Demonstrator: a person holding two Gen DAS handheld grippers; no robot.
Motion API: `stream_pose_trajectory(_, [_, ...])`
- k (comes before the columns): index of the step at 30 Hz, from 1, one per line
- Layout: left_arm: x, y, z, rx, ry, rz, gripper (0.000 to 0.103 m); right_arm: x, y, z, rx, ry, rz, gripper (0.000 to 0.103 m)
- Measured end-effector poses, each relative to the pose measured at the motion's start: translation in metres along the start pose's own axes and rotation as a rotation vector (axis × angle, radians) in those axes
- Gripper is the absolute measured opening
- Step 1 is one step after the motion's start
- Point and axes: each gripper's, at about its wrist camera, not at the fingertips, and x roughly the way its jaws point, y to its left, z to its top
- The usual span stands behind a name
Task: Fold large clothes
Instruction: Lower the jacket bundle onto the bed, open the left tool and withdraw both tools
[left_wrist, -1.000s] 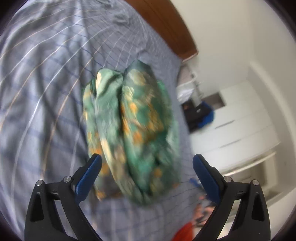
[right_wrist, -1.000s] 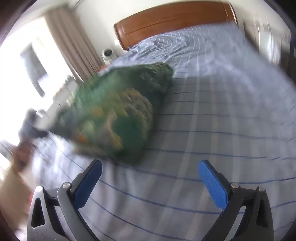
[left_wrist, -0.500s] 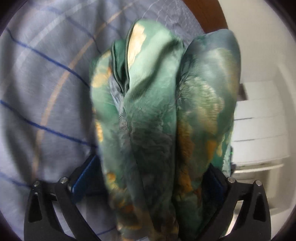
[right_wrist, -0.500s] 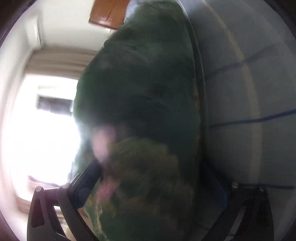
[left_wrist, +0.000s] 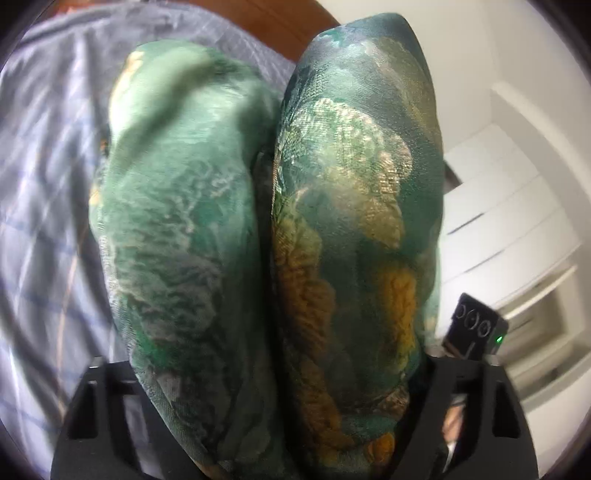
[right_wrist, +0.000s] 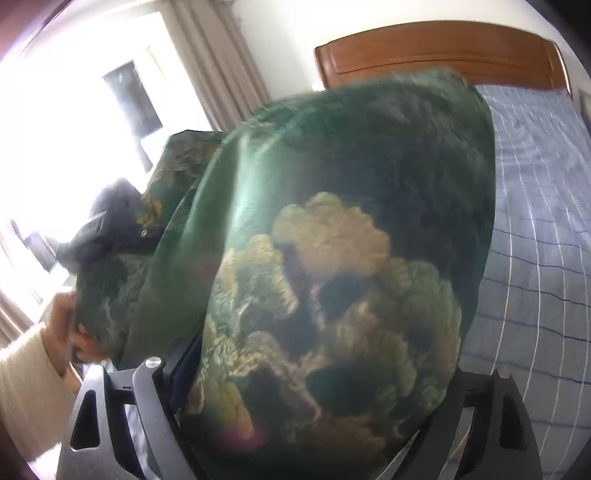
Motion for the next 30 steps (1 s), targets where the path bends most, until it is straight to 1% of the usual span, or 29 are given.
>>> stream_pose_trajectory(1, [0.01,0.005,0.0,-0.004,0.012,0.033,0.094,0.003,-0.008,0.001,0.028,0.003,0.009,0.092])
stream_pose_trajectory(2, [0.022,0.014,-0.005,-0.033,0.037,0.064,0.094,0.01,-0.022,0.0,0.077,0.021,0.016,0.096])
stream_pose_trajectory(3, [0.028,0.022,-0.009,-0.056,0.061,0.101,0.093,0.018,-0.038,-0.005,0.139,0.056,0.015,0.101])
stream_pose_trajectory(4, [0.029,0.027,-0.017,-0.06,0.063,0.148,0.092,0.023,-0.049,-0.012,0.182,0.084,-0.005,0.102])
stream_pose_trajectory(5, [0.024,0.027,-0.022,-0.049,0.042,0.161,0.091,0.025,-0.058,-0.025,0.209,0.113,-0.057,0.102])
stream_pose_trajectory(6, [0.012,0.023,-0.03,-0.021,-0.003,0.163,0.092,0.023,-0.062,-0.034,0.222,0.122,-0.077,0.103])
stream_pose_trajectory(7, [-0.001,0.017,-0.036,0.013,-0.045,0.169,0.092,0.016,-0.065,-0.044,0.235,0.109,-0.083,0.103])
stream_pose_trajectory(9, [-0.028,-0.002,-0.045,0.086,-0.116,0.22,0.093,-0.009,-0.06,-0.06,0.212,0.051,-0.089,0.103])
stream_pose_trajectory(10, [-0.039,-0.01,-0.05,0.119,-0.141,0.256,0.093,-0.019,-0.058,-0.065,0.199,0.049,-0.103,0.103])
stream_pose_trajectory(12, [-0.067,-0.047,-0.065,0.223,-0.207,0.36,0.093,-0.047,-0.052,-0.067,0.16,0.019,-0.162,0.103])
stream_pose_trajectory(13, [-0.079,-0.063,-0.071,0.271,-0.244,0.409,0.096,-0.065,-0.041,-0.068,0.124,-0.013,-0.19,0.103])
stream_pose_trajectory(14, [-0.092,-0.079,-0.077,0.32,-0.295,0.468,0.102,-0.081,-0.027,-0.071,0.09,-0.045,-0.214,0.103])
stream_pose_trajectory(15, [-0.112,-0.098,-0.1,0.363,-0.354,0.524,0.103,-0.098,-0.016,-0.07,0.058,-0.077,-0.233,0.103])
stream_pose_trajectory(16, [-0.124,-0.116,-0.11,0.4,-0.414,0.57,0.103,-0.121,0.003,-0.071,0.004,-0.128,-0.265,0.103])
stream_pose_trajectory(17, [-0.124,-0.122,-0.105,0.421,-0.454,0.604,0.103,-0.14,0.013,-0.065,-0.034,-0.172,-0.303,0.103])
stream_pose_trajectory(18, [-0.124,-0.135,-0.11,0.439,-0.5,0.645,0.103,-0.159,0.025,-0.065,-0.065,-0.222,-0.337,0.103])
stream_pose_trajectory(19, [-0.13,-0.149,-0.117,0.454,-0.541,0.683,0.103,-0.178,0.042,-0.069,-0.087,-0.275,-0.366,0.103])
stream_pose_trajectory(20, [-0.136,-0.154,-0.118,0.45,-0.563,0.719,0.103,-0.194,0.05,-0.057,-0.098,-0.345,-0.405,0.103])
stream_pose_trajectory(21, [-0.135,-0.159,-0.125,0.432,-0.569,0.757,0.103,-0.209,0.06,-0.059,-0.096,-0.403,-0.446,0.103])
stream_pose_trajectory(22, [-0.131,-0.163,-0.137,0.404,-0.571,0.797,0.103,-0.218,0.068,-0.065,-0.086,-0.429,-0.48,0.103])
stream_pose_trajectory(23, [-0.126,-0.162,-0.144,0.381,-0.56,0.812,0.103,-0.222,0.07,-0.067,-0.071,-0.418,-0.513,0.103])
stream_pose_trajectory(24, [-0.123,-0.165,-0.152,0.376,-0.54,0.796,0.103,-0.22,0.072,-0.068,-0.062,-0.341,-0.532,0.103])
stream_pose_trajectory(26, [-0.111,-0.17,-0.17,0.4,-0.477,0.758,0.103,-0.216,0.071,-0.069,-0.038,-0.259,-0.508,0.103])
stream_pose_trajectory(28, [-0.101,-0.175,-0.186,0.4,-0.451,0.763,0.103,-0.219,0.076,-0.081,-0.019,-0.233,-0.536,0.103])
stream_pose_trajectory(30, [-0.098,-0.181,-0.201,0.386,-0.431,0.772,0.103,-0.218,0.086,-0.094,-0.013,-0.199,-0.585,0.103])
